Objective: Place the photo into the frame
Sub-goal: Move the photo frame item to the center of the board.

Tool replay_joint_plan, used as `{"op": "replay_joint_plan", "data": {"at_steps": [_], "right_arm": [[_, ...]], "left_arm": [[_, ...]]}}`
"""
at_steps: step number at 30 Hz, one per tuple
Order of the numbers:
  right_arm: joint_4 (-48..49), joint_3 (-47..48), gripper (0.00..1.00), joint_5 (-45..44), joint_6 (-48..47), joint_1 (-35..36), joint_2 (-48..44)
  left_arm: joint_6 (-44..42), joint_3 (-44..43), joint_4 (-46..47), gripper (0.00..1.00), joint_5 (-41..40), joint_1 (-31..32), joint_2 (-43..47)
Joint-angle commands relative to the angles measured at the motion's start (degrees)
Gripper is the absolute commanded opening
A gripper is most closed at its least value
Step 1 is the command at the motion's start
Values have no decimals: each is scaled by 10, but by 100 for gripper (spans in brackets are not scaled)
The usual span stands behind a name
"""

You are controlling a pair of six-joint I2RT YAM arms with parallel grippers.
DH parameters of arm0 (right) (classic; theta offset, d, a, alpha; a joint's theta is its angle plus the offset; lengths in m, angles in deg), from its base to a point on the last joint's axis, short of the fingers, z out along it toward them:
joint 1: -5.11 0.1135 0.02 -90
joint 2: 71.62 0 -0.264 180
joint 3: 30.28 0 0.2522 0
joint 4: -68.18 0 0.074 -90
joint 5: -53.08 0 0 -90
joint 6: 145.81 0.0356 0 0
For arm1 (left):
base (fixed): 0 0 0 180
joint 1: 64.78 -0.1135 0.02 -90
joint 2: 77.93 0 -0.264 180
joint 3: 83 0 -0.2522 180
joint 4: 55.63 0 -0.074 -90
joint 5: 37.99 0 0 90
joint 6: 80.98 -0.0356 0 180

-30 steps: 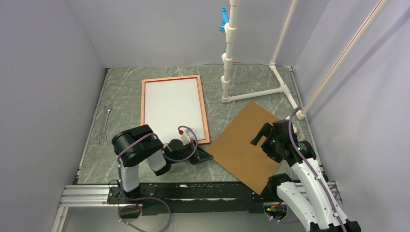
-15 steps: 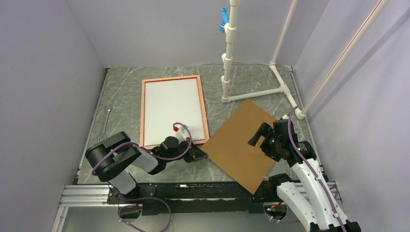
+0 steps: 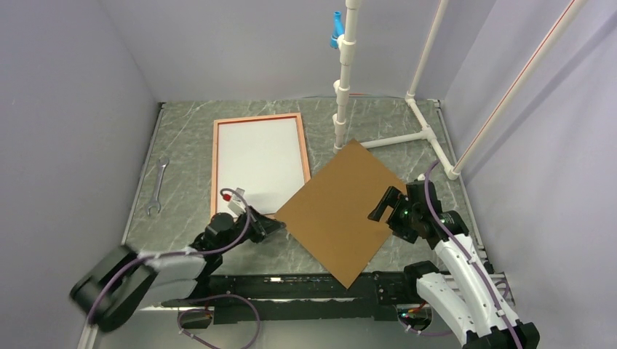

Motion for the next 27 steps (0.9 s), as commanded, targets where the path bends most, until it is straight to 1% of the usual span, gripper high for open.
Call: {"op": "replay_joint_plan", "data": {"at_steps": [1, 2, 3, 4, 5, 6, 7, 8, 11, 16, 19, 24, 27], "right_arm": [[21, -26, 100, 7, 13, -3, 2], [22, -31, 100, 8, 16, -2, 2], [27, -40, 100, 11, 20, -2, 2], [32, -48, 100, 15, 25, -3, 2], [39, -58, 100, 21, 30, -3, 2], [50, -68, 100, 27, 34, -3, 2], [61, -79, 100, 35, 37, -3, 2], [73, -90, 100, 43, 40, -3, 2], [107, -115, 100, 62, 48, -3, 7], [119, -135, 100, 67, 53, -3, 20], [113, -141, 100, 54, 57, -3, 24], [118, -164, 100, 26, 77, -3, 38], [144, -181, 100, 35, 84, -3, 55]], "left_arm": [[-62, 16, -288, 2, -87, -9, 205], [-72, -13, -427, 9, -116, -9, 264], [-85, -38, -505, 21, -137, -10, 317], [-95, -56, -580, 36, -166, -10, 365], [-102, -71, -638, 62, -189, -11, 409], [-106, -84, -680, 79, -203, -13, 442], [-115, -95, -712, 89, -210, -13, 467], [-124, -106, -736, 95, -213, -14, 481], [-146, -138, -783, 99, -207, -14, 463], [-202, -200, -799, 99, -184, -13, 370], [-256, -265, -819, 99, -181, -14, 300], [-357, -361, -827, 99, -149, -15, 180], [-405, -415, -823, 99, -103, -23, 101]]}}
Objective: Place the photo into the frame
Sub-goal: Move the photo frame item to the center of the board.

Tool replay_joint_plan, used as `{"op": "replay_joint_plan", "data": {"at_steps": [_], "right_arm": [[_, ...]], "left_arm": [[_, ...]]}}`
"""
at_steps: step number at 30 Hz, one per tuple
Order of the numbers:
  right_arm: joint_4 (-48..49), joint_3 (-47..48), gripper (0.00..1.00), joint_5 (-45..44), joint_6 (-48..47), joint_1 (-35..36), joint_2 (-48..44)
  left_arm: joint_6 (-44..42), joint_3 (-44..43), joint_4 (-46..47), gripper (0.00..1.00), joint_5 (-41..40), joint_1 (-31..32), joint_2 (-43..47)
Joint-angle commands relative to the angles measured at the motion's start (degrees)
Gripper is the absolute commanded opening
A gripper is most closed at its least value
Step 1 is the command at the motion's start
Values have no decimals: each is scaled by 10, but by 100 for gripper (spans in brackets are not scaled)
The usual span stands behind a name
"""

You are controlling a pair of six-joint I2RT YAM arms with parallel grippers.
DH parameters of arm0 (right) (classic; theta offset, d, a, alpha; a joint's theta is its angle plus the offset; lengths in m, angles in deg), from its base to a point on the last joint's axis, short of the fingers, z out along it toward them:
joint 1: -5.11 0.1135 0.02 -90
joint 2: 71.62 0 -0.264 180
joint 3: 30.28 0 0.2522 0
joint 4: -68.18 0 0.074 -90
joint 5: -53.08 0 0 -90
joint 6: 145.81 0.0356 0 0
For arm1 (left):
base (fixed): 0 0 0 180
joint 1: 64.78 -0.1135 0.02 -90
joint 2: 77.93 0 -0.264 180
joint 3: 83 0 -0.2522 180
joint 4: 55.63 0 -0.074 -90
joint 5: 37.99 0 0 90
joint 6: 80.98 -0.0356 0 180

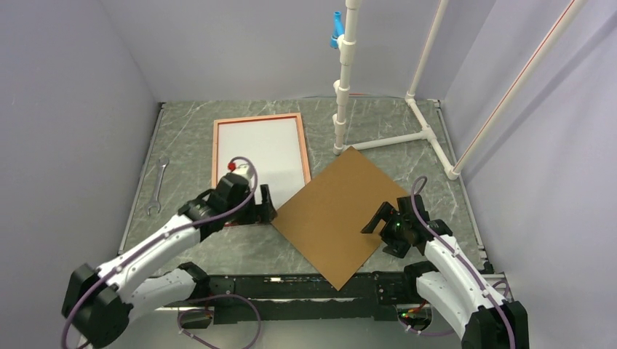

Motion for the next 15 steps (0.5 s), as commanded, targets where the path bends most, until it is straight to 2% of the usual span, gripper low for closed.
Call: {"op": "replay_joint_plan", "data": {"at_steps": [1, 8, 15], "right_arm": [[50, -28, 100, -4, 23, -2, 21], [108, -31, 100, 5, 22, -2, 50], [136, -12, 100, 6, -10, -2, 81]], "left_arm": [[-114, -87, 1, 99, 73, -14, -106], [-173, -197, 36, 99, 219, -48, -274], [-193, -288, 48, 95, 296, -54, -413]]}}
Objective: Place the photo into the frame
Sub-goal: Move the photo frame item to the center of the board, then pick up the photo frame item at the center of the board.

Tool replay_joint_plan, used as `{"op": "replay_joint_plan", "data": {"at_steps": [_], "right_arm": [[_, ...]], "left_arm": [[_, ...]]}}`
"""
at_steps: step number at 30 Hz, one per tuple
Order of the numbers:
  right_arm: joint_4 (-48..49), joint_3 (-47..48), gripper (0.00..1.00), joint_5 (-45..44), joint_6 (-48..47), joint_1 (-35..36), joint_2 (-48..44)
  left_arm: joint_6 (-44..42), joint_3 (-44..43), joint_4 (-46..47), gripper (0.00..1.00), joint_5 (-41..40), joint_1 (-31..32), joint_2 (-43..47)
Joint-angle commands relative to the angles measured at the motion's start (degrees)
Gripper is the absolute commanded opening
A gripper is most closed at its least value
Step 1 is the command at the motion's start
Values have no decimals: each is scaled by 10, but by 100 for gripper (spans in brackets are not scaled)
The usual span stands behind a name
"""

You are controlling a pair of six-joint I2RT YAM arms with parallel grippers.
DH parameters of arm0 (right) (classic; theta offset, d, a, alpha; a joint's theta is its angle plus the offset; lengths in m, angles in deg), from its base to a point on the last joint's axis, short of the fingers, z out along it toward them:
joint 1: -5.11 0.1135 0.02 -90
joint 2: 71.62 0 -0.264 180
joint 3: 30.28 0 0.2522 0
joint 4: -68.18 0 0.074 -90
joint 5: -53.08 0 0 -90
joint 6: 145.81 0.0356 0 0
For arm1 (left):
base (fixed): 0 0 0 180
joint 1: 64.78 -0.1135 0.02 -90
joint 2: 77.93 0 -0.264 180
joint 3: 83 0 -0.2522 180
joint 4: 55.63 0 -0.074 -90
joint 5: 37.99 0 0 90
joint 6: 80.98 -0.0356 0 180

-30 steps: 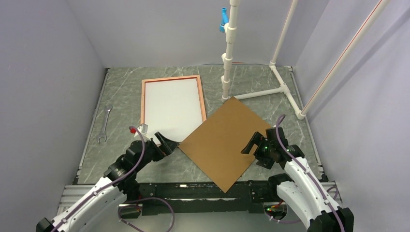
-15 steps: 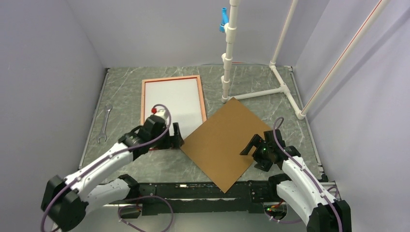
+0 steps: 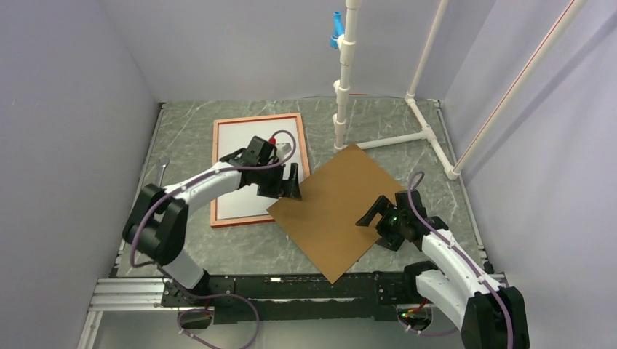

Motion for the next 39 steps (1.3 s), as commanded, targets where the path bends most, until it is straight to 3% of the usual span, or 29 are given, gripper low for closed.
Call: {"op": "replay_joint_plan", "data": {"at_steps": [1, 10, 16, 21, 29, 39], "right_arm": [[31, -1, 100, -29, -40, -2, 33], [33, -3, 100, -19, -54, -2, 30], [46, -18, 100, -6, -47, -2, 22], [47, -17, 100, -5, -53, -2, 27], [34, -3, 100, 28, -92, -2, 14], [-9, 29, 100, 62, -151, -2, -26]], "left_arm": [[-35, -53, 15, 95, 74, 0, -56], [-34, -91, 17, 96, -20, -1, -97], [-29, -122, 17, 96, -42, -1, -135], [-31, -137, 28, 92, 29, 0, -168], [4, -65, 106, 72, 155, 0, -104], [-40, -77, 19, 61, 227, 33, -4]]}}
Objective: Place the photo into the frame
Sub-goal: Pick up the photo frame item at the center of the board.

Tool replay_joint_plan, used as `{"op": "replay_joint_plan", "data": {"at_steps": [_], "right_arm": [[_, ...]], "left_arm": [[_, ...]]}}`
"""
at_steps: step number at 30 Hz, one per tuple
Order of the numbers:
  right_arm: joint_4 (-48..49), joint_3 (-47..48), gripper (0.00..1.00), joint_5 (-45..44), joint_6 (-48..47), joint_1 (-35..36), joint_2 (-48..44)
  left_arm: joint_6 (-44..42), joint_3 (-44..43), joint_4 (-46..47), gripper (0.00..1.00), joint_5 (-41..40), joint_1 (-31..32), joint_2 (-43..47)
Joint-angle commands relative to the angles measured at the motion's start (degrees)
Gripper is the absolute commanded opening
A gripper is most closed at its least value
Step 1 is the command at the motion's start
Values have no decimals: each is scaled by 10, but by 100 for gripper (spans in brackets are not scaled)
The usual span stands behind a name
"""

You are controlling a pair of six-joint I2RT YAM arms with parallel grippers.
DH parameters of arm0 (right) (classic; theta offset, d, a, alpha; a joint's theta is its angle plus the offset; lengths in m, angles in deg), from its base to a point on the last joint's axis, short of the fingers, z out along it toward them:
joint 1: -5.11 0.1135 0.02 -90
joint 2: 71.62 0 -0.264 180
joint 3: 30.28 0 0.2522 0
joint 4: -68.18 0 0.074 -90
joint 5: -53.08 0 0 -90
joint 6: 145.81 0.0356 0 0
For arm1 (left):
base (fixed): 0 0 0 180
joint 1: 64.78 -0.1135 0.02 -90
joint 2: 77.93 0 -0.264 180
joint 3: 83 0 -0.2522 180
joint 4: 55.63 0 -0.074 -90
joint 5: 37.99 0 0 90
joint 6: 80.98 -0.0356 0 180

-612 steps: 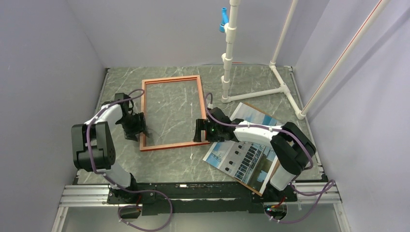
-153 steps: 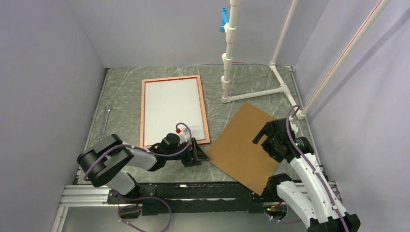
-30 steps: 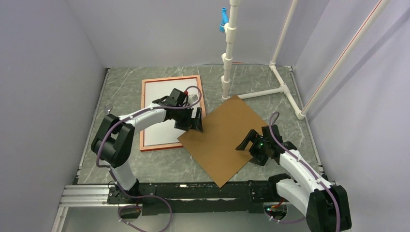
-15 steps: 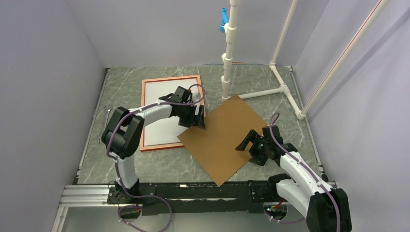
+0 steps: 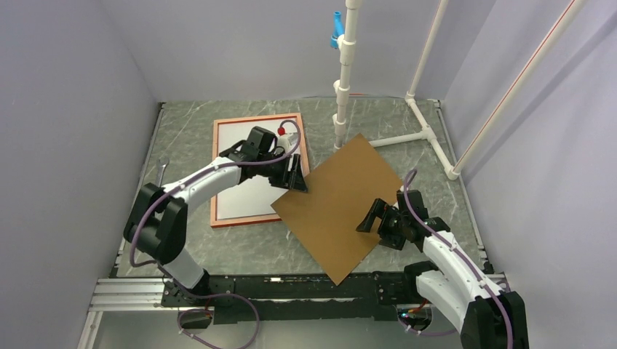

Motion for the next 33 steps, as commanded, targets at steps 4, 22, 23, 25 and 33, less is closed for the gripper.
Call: {"op": "replay_joint_plan", "data": {"at_steps": [4, 22, 23, 25, 33], "right_arm": [[1, 25, 100, 43, -45, 1, -9], [-14, 33, 100, 59, -28, 1, -33], [-14, 33, 100, 62, -26, 1, -34], [-15, 36, 100, 64, -20, 1, -39], [-19, 53, 100, 77, 1, 1, -102]], "left_arm": [[-35, -61, -98, 60, 69, 78, 47], [-29, -124, -207, 8, -78, 112, 53], [-25, -124, -208, 2, -83, 110, 57], [-15, -119, -206, 0, -89, 104, 70], [51, -14, -150, 0, -72, 14, 196]]}}
